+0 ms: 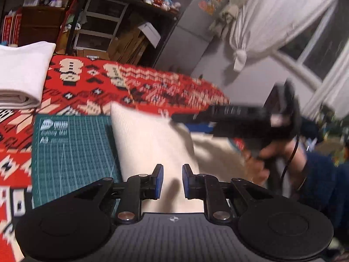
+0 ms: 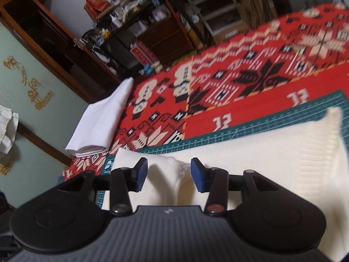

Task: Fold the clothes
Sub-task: 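Lift the armhole edge with the left gripper and fold it over the vest body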

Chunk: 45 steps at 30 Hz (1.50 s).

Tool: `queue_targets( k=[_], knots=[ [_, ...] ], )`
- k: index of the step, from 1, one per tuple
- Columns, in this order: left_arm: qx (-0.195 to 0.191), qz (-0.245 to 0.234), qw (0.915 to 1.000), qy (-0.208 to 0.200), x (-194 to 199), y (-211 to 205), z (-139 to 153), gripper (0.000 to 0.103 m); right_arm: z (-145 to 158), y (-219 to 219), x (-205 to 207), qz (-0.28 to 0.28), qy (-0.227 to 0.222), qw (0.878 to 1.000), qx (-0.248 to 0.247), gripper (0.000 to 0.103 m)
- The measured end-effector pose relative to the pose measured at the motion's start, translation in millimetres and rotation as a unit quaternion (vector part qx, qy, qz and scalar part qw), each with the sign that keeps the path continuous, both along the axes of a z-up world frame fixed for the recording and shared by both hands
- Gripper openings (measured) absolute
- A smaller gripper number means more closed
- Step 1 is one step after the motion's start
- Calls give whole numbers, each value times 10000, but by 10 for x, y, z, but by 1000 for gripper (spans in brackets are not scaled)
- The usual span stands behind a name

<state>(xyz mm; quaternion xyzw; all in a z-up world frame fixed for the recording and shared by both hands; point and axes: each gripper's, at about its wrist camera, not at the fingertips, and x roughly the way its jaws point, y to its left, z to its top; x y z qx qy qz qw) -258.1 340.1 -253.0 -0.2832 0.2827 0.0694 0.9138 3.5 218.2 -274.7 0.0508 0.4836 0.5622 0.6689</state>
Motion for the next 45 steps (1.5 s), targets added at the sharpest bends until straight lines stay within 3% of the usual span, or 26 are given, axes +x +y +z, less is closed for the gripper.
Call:
queue_targets(
  k=[1, 2, 4, 5, 7, 9, 11, 14, 19, 22, 26, 28, 32, 34, 36, 38, 40, 43, 45],
  knots=[
    [-72, -33, 10000, -39, 59, 59, -13, 17, -42, 38, 21, -5, 101, 9999, -30, 43],
    [-145, -67, 9998, -78, 118, 118, -26, 17, -75, 58, 31, -3, 153, 9999, -40, 22],
    [-340, -256, 9991, -27, 232, 178, -92, 17, -67, 39, -11, -20, 6, 10000, -16, 15],
    [-377, -345, 9987, 45, 284, 191, -127, 17, -19, 10, -57, -31, -247, 9997, 21, 11],
    [-371, -391, 9983, 200, 324, 187, -215, 15, 119, -48, -222, -27, -1180, 9930, 90, 10],
    [-446, -375, 9979, 288, 331, 205, -299, 12, 178, -27, -418, 62, -2237, 9746, -60, 1],
    [-627, -286, 9972, 282, 301, 259, -356, 11, 95, 45, -468, 123, -2635, 9642, -254, 0],
    [-868, -88, 9958, 286, 250, 323, -354, 8, -10, 82, -326, 4, -2217, 9742, -426, 0],
    [-746, -107, 9971, 44, 61, 197, -154, 11, 140, -169, -269, -29, -1754, 9845, -47, 3],
    [-768, -338, 9965, 6, -29, 64, -107, 11, 259, -426, -418, 320, -1482, 9882, 231, 9],
    [-550, -510, 9965, 380, 6, -144, -261, 11, 250, -597, -786, 960, -1298, 9868, 106, 9],
    [-185, -512, 9965, 634, 13, -252, -329, 9, 150, -669, -935, 1098, -1375, 9843, -98, 9],
    [78, -382, 9971, 647, -92, -393, -222, 10, 44, -893, -994, 918, -1234, 9878, -236, 9],
    [278, -379, 9973, 569, -171, -489, -146, 26, 92, -1019, -959, 769, -1198, 9897, -147, 9],
    [542, -413, 9964, 502, -243, -612, -76, 38, 94, -1106, -890, 617, -1052, 9925, -102, 16],
    [952, -511, 9930, 467, -240, -769, -27, 41, 60, -1172, -808, 471, -813, 9955, -85, 24],
    [1372, -613, 9877, 435, -231, -929, 21, 52, 37, -1247, -756, 348, -550, 9979, -12, 25],
    [2469, -1061, 9613, 602, -50, -1235, -22, 63, 45, -1380, -671, 161, -348, 9992, 120, 25],
    [3313, -1439, 9292, 788, 44, -1466, -88, 63, 74, -1443, -643, 96, -313, 9993, 175, 25]
  ],
)
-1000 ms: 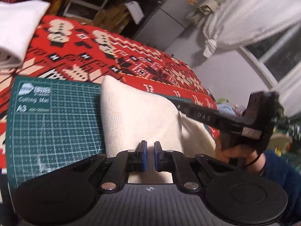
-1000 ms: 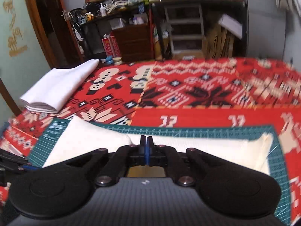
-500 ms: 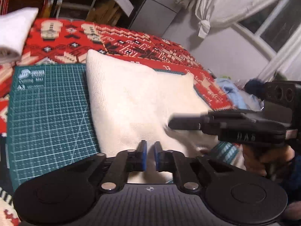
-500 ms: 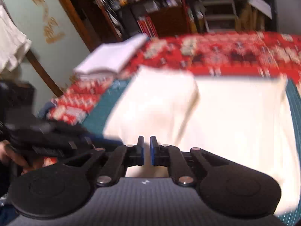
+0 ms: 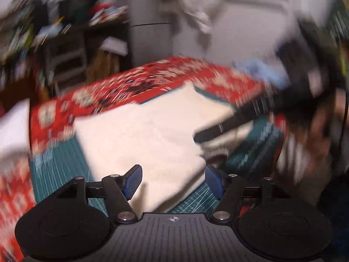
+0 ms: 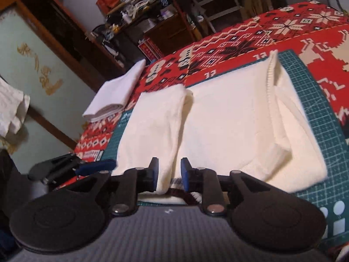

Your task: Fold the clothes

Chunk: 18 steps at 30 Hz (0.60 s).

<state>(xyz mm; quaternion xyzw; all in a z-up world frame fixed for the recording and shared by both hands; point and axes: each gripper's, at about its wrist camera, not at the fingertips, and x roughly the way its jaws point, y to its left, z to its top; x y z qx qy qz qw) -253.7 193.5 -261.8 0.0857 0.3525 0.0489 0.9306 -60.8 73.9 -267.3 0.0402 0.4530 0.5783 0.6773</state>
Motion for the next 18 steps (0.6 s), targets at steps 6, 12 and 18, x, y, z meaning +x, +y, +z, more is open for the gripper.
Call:
queue_targets(
  k=[6, 12, 18],
  knots=[
    [1324, -514, 9892, 359, 198, -226, -216, 49, 77, -192, 35, -105, -58, 9998, 157, 28],
    [1367, -460, 9894, 179, 176, -207, -154, 6, 36, -259, 50, -135, 42, 9998, 172, 30],
    [-898, 1428, 9782, -1210, -228, 479, 308, 6, 67, -73, -108, 274, -200, 9993, 139, 29]
  ],
)
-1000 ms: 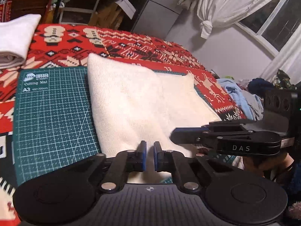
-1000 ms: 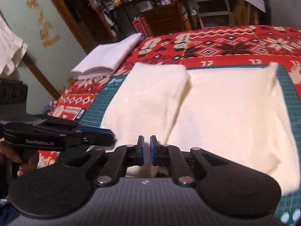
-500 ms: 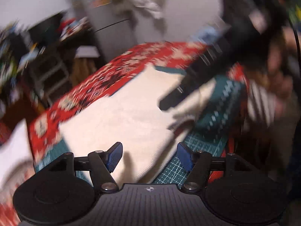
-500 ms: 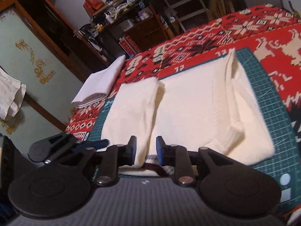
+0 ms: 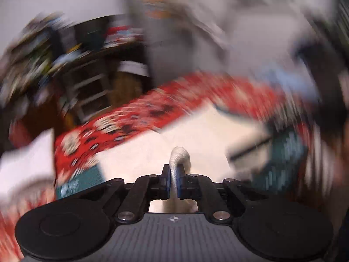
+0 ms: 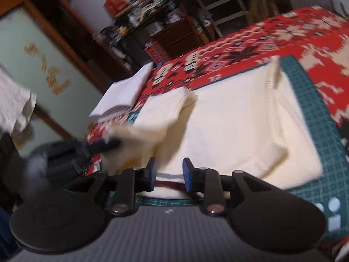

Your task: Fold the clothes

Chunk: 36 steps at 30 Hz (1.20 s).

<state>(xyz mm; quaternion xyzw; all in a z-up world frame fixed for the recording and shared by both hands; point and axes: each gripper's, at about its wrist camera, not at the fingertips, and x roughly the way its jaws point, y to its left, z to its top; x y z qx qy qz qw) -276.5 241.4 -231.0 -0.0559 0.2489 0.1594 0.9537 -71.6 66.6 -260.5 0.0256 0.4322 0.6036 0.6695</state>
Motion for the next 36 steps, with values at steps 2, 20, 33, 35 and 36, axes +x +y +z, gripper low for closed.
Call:
queue_targets(
  k=[2, 20, 33, 35, 36],
  knots=[
    [-656, 502, 9956, -450, -175, 208, 59, 6, 12, 121, -102, 215, -185, 9996, -1, 21],
    [-1814, 984, 9743, -900, -478, 483, -49, 5, -183, 645, -321, 820, -111, 9963, -251, 36],
    [-1743, 673, 9803, -637, -342, 375, -101, 5, -132, 903, -836, 794, -2876, 9539, -324, 29],
    [-1763, 653, 9801, -640, -320, 367, -113, 5, -112, 856, -784, 761, -2788, 9572, -124, 30],
    [-1774, 644, 9799, -642, -310, 363, -118, 5, -114, 845, -762, 778, -2721, 9591, -54, 30]
  ],
)
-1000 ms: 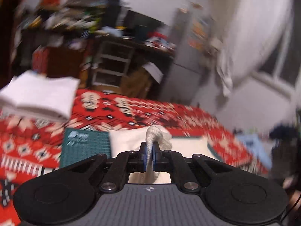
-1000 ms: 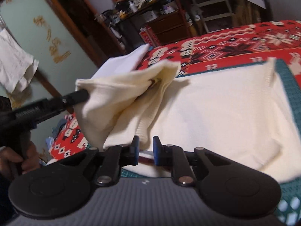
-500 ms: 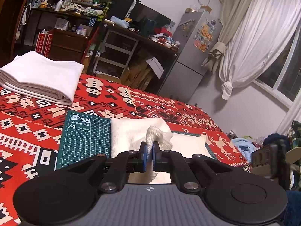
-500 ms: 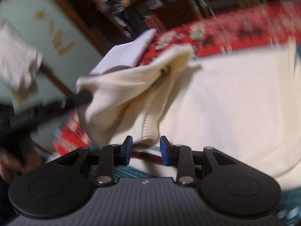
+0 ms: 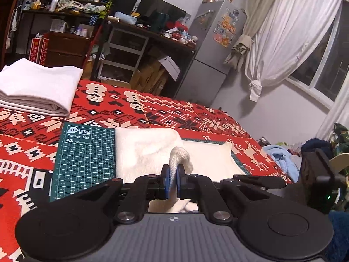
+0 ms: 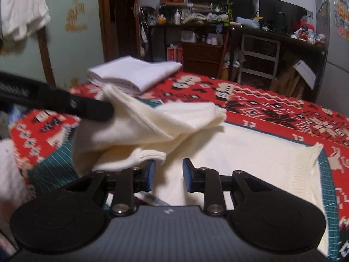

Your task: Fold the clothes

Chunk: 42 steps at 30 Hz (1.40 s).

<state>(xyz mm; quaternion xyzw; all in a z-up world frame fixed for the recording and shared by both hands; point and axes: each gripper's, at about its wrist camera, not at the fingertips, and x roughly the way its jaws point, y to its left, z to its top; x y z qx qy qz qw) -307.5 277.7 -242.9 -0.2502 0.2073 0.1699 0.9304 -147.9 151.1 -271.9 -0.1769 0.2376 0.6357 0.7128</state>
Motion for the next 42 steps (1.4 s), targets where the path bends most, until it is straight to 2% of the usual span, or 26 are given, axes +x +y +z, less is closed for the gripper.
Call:
queue_targets(
  k=[2, 3, 5, 8, 11, 13, 16, 19, 20, 21, 22, 24, 25, 26, 29, 32, 34, 35, 37, 39, 42],
  knots=[
    [-53, -36, 10000, 18, 28, 3, -20, 5, -33, 23, 11, 24, -13, 10000, -51, 30],
    [-81, -65, 9999, 34, 40, 3, -31, 5, -46, 30, 17, 37, -14, 10000, -66, 24],
    [-88, -199, 9997, 93, 77, -16, -40, 5, -34, -17, 43, 46, 101, 9999, 46, 0],
    [-75, -489, 9986, 205, 170, -85, -77, 5, 16, -156, 68, -15, 96, 9996, 269, 0],
    [52, -766, 9961, 438, 308, -190, -174, 5, 6, -263, 163, -113, 464, 9988, 140, 0],
    [103, -848, 9945, 610, 392, -237, -266, 5, -47, -309, 296, -239, 1032, 9944, -4, 1],
    [66, -888, 9933, 737, 461, -274, -363, 5, -100, -395, 497, -531, 1751, 9831, 41, 5],
    [270, -950, 9925, 720, 482, -352, -326, 5, -125, -488, 686, -671, 2572, 9639, 153, 10],
    [319, -974, 9924, 684, 487, -378, -304, 5, -149, -507, 764, -680, 2947, 9531, 146, 17],
    [438, -1010, 9914, 711, 502, -411, -287, 5, -180, -517, 848, -738, 3340, 9395, 176, 27],
    [570, -1047, 9900, 749, 519, -446, -271, 5, -210, -527, 933, -800, 3727, 9243, 212, 31],
    [830, -1159, 9859, 878, 567, -499, -284, 6, -272, -535, 1086, -994, 4351, 8944, 308, 46],
    [949, -1204, 9837, 941, 576, -527, -295, 6, -302, -532, 1152, -1092, 4589, 8812, 324, 47],
    [1069, -1240, 9816, 985, 581, -558, -303, 6, -317, -506, 1184, -1167, 4682, 8755, 245, 48],
    [1277, -1338, 9778, 988, 585, -644, -306, 7, -363, -381, 1185, -1211, 4705, 8740, -83, 48],
    [1209, -1403, 9786, 897, 564, -656, -305, 11, -457, -247, 1133, -1244, 4853, 8648, -327, 44],
    [1103, -1425, 9800, 843, 535, -635, -293, 14, -466, -177, 1094, -1260, 4803, 8674, -325, 21],
    [1049, -1436, 9807, 817, 520, -624, -286, 15, -475, -140, 1076, -1283, 4698, 8726, -374, 8],
    [808, -1468, 9835, 681, 429, -583, -221, 15, -471, -89, 1041, -1289, 4470, 8842, -431, 7],
    [575, -1473, 9861, 519, 315, -533, -136, 15, -371, -142, 992, -1256, 4119, 9019, -351, 7],
    [213, -1262, 9917, 143, 116, -380, 15, 22, -203, -245, 925, -1157, 3542, 9277, -238, 6]
  ],
)
